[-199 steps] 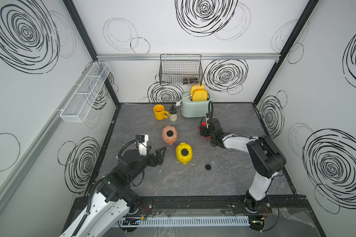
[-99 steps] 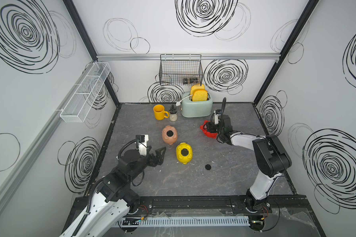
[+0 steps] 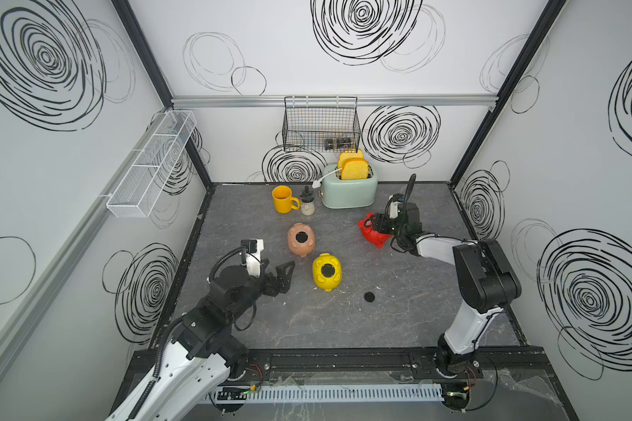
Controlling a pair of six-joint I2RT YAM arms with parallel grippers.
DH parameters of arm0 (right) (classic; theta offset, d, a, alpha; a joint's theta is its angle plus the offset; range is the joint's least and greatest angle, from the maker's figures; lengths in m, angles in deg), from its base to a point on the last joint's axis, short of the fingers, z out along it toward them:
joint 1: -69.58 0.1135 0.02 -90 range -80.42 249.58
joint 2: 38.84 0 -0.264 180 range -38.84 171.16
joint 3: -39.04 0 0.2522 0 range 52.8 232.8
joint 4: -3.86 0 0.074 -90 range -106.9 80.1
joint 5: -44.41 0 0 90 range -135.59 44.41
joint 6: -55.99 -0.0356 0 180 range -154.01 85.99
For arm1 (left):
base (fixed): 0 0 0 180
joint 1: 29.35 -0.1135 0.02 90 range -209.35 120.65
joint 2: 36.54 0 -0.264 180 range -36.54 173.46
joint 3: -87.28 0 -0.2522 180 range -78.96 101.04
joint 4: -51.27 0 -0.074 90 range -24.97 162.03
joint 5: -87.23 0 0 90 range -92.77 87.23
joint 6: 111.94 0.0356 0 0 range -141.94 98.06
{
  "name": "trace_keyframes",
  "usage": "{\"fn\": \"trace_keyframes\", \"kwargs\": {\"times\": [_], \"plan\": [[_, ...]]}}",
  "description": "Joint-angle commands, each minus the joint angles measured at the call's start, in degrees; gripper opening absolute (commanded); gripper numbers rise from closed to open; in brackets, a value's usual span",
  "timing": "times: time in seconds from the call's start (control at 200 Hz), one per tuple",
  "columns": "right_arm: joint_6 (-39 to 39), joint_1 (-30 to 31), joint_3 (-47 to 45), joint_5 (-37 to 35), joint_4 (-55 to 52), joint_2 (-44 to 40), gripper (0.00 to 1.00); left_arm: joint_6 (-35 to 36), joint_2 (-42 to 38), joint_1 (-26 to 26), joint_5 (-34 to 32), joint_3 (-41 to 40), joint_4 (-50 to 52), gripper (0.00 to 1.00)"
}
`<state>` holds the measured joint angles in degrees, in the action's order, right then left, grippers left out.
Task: Close piggy banks
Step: Turn over the piggy bank at the center of the board.
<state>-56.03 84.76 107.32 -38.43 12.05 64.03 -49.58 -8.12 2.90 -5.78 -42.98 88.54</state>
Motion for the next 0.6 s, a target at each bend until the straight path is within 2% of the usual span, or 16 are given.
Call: {"fn": "trace_keyframes", "kwargs": {"times": [0.0,0.595], "plan": [[-3.1,-0.6,-1.3,1.8,-1.9,0.6,0.72,0.0,-0.1,0.4,-0.2,-0.5,-2.0,0.96],[-11.6,-4.0,-3.3,8.5,0.3,0.3,0.70,0.0,-0.2,0.4,-0.2,-0.5,-2.0,0.96]]}}
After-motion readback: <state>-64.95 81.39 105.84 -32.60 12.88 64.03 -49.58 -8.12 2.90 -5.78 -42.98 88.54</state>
